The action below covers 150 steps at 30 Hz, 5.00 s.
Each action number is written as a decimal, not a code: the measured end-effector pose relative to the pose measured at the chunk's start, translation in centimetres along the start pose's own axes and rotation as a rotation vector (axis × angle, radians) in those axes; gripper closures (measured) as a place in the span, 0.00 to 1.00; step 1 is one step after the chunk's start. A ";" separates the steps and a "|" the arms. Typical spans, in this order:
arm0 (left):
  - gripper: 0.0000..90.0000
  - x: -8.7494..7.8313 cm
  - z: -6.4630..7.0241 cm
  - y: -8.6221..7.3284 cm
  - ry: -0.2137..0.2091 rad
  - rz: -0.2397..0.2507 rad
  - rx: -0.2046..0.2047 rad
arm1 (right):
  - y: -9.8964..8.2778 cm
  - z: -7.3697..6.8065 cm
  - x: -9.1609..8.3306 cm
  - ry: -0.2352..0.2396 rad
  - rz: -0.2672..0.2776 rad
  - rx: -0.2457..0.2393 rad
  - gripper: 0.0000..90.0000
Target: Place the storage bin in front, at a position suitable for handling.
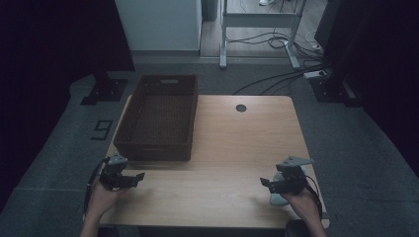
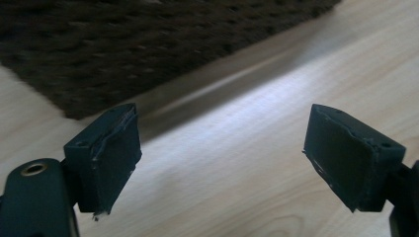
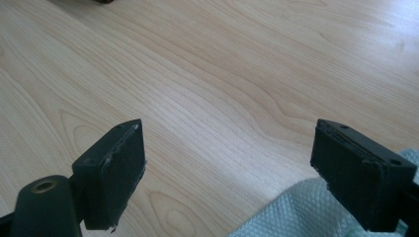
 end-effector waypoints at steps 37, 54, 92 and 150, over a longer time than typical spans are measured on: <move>0.17 1.4 -1.3 3.5 -0.056 0.078 0.005 | 2.6 -2.7 3.7 0.081 -0.015 -0.097 0.15; 0.24 1.8 0.6 4.1 -0.074 0.091 0.040 | 7.0 -5.7 11.4 0.170 -0.015 -0.135 0.21; 0.50 2.7 0.1 4.1 0.030 0.088 0.055 | 11.8 -7.5 20.9 0.218 0.015 -0.108 0.64; 0.50 -0.9 13.5 1.3 -0.275 0.062 0.193 | 5.9 -4.1 10.0 0.201 0.013 -0.059 0.63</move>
Point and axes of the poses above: each handheld gripper's, and its own axes: x roughly forward along the jaws, y roughly out of its top, z roughly to its right, the point moved 5 cm from there along x, roughly forward along the jaws, and after that the axes turned 12 degrees about z, right-handed, at the moved point
